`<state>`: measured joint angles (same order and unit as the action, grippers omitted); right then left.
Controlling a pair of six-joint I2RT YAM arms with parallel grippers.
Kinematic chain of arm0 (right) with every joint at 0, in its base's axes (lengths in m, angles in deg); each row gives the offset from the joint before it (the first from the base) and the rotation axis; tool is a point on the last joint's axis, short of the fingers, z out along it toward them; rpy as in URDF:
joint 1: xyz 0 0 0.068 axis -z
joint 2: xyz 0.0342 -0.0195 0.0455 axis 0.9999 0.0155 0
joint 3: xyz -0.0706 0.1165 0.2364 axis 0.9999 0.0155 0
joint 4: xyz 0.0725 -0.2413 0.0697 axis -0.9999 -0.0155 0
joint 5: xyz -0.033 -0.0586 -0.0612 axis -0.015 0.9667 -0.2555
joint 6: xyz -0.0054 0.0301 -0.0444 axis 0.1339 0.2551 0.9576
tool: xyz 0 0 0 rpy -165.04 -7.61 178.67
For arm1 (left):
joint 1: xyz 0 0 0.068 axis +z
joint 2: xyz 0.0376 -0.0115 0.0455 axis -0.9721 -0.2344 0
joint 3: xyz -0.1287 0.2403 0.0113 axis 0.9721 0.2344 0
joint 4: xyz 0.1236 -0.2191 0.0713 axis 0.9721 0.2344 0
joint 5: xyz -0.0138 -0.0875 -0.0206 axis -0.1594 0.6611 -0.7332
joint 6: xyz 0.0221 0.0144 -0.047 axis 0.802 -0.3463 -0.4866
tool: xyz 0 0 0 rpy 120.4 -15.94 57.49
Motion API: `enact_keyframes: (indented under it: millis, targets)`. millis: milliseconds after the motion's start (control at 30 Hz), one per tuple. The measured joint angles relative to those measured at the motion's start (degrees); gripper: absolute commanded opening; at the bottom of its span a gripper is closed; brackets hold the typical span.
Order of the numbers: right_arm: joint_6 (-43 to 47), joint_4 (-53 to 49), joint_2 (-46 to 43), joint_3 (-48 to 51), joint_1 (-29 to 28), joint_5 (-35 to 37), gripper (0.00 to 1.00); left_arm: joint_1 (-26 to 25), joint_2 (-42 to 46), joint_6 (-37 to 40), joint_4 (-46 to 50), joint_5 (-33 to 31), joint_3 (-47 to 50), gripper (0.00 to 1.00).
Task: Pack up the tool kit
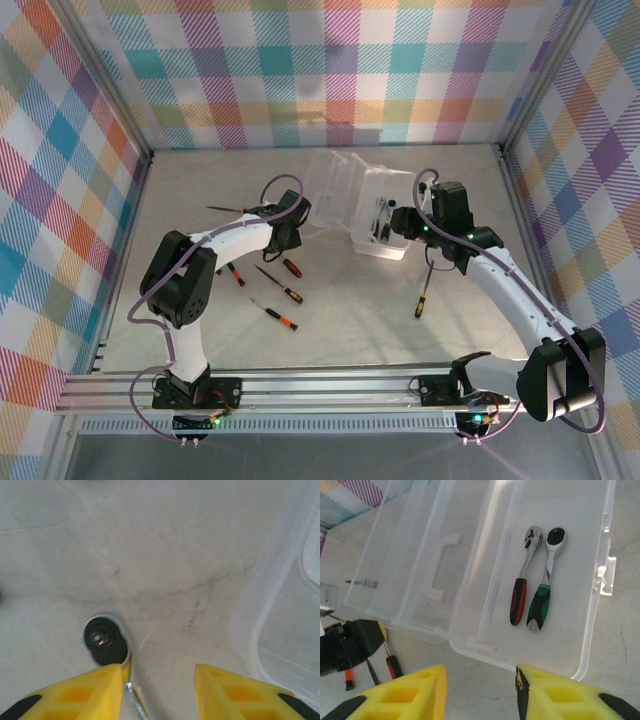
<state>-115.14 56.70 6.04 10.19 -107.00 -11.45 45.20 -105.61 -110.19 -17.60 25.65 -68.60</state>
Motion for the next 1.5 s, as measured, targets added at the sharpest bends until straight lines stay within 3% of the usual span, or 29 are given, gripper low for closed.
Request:
enact_keyframes:
  millis: [200, 567, 833, 1500]
  targets:
    - [0.57, -0.52, -0.04, 0.17, 0.00, -0.17, 0.45, 0.07, -0.04, 0.09, -0.85, 0.44, 0.42, 0.56]
    - [0.55, -0.72, -0.33, 0.52, 0.00, -0.46, 0.49, -1.09, 2.93, -1.64, -0.50, 5.68, 8.00, 0.56]
    - [0.55, -0.83, -0.63, 0.61, 0.00, -1.09, 0.50, -1.22, 2.97, -1.01, -1.38, 6.23, 10.10, 0.32]
    - [0.50, -1.38, -2.05, 1.14, 0.00, -2.36, 0.51, 1.07, 5.42, 6.88, -2.80, 10.27, 12.35, 0.05]
